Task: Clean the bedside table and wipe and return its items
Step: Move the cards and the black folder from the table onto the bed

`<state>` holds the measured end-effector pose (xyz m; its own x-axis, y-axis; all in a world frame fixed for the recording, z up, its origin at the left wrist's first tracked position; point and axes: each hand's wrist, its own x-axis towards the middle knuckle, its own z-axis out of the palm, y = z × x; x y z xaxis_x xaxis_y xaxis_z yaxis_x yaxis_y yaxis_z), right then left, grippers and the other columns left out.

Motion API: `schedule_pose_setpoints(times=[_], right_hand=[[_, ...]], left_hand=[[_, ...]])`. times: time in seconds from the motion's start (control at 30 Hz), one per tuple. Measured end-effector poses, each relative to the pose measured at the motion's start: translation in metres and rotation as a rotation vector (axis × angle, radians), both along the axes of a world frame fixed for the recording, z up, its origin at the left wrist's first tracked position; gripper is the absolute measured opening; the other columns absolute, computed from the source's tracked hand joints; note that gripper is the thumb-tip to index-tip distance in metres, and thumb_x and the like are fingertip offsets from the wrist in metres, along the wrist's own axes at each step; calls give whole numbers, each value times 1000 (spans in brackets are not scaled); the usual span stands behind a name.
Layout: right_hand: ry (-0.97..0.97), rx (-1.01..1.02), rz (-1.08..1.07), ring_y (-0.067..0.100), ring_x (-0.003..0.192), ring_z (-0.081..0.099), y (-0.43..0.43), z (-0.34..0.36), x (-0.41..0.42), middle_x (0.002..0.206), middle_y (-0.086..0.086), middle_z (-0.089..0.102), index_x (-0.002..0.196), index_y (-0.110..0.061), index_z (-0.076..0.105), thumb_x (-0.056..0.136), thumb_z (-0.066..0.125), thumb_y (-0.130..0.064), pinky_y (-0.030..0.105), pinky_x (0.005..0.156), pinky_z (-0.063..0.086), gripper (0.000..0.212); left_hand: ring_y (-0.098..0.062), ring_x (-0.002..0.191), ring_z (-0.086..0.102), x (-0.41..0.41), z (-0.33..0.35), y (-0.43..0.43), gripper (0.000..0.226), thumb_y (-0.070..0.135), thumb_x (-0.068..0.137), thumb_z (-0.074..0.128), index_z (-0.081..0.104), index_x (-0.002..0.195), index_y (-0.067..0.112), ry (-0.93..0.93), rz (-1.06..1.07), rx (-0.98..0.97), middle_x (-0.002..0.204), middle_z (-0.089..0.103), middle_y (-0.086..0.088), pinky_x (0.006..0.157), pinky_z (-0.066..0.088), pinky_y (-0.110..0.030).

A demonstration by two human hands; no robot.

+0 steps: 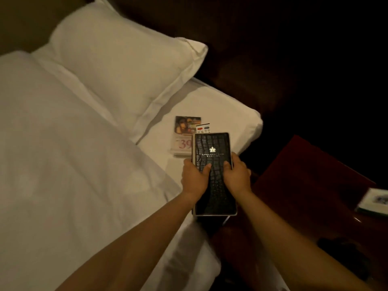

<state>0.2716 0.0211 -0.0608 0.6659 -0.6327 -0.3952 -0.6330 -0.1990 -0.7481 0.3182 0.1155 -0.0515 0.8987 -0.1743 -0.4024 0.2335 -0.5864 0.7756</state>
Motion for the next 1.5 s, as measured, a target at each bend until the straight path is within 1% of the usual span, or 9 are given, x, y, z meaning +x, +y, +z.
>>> schedule_pose_setpoints(times=[0.2, 0.37, 0.53, 0.77, 0.93, 1.03, 1.1, 1.23, 1.5], right_hand=[[-33, 45, 228, 41, 118, 46, 75, 12, 72, 125, 18, 55, 135, -19, 40, 97, 33, -19, 47, 103, 38, 38], [-94, 82, 377, 38, 111, 52, 135, 16, 114, 116, 21, 60, 122, -11, 49, 97, 33, -18, 51, 98, 42, 31], [0, 115, 463, 41, 114, 48, 181, -1, 133, 120, 22, 59, 123, -11, 48, 95, 34, -22, 47, 98, 41, 33], [-1, -3, 500, 39, 108, 50, 193, -22, 128, 113, 23, 58, 112, -5, 51, 95, 32, -19, 43, 93, 39, 29], [14, -77, 568, 39, 124, 40, 172, -14, 121, 133, 22, 47, 137, -8, 34, 97, 34, -23, 44, 102, 35, 43], [-4, -150, 569, 35, 131, 30, 146, -5, 110, 145, 17, 37, 144, -14, 23, 97, 37, -31, 44, 107, 30, 52], [7, -222, 550, 35, 133, 28, 121, 1, 96, 149, 14, 32, 144, -16, 22, 96, 38, -38, 45, 109, 27, 55], [12, -331, 406, 30, 129, 30, 55, 11, 54, 147, 11, 33, 143, -17, 25, 94, 37, -48, 42, 106, 27, 60], [130, -446, -16, 29, 125, 36, -76, 8, -90, 140, 11, 40, 140, -13, 31, 93, 40, -48, 39, 103, 31, 59]], left_hand=[[-34, 109, 58, 54, 13, 84, 48, 28, 87, 60, 39, 119, -1, -37, 159, 50, 122, 57, -21, 93, 49, -49], [-37, 113, 56, 84, 19, 148, 54, 30, 88, 60, 37, 124, -3, -39, 288, 93, 124, 55, -23, 96, 46, -51], [-37, 113, 55, 94, 8, 194, 54, 31, 87, 60, 37, 124, -2, 8, 352, 140, 125, 54, -23, 96, 46, -50], [-35, 118, 53, 89, -11, 203, 57, 29, 88, 58, 37, 131, -2, 0, 333, 164, 130, 53, -22, 99, 46, -48], [-33, 122, 48, 86, -2, 190, 55, 27, 89, 55, 37, 135, 4, -140, 268, 325, 133, 51, -19, 104, 40, -48], [-31, 134, 34, 81, 8, 169, 58, 28, 92, 49, 29, 142, 8, -256, 164, 434, 146, 37, -15, 113, 26, -46], [-29, 140, 25, 76, 14, 144, 59, 28, 94, 47, 24, 144, 10, -301, 64, 411, 152, 30, -13, 117, 19, -46], [-27, 140, 24, 59, 20, 72, 55, 27, 94, 47, 27, 143, 11, -368, -102, 338, 151, 31, -11, 116, 21, -43], [-29, 134, 31, -36, 10, -78, 52, 21, 94, 48, 32, 141, 7, -379, -482, 103, 145, 39, -13, 112, 24, -35]])
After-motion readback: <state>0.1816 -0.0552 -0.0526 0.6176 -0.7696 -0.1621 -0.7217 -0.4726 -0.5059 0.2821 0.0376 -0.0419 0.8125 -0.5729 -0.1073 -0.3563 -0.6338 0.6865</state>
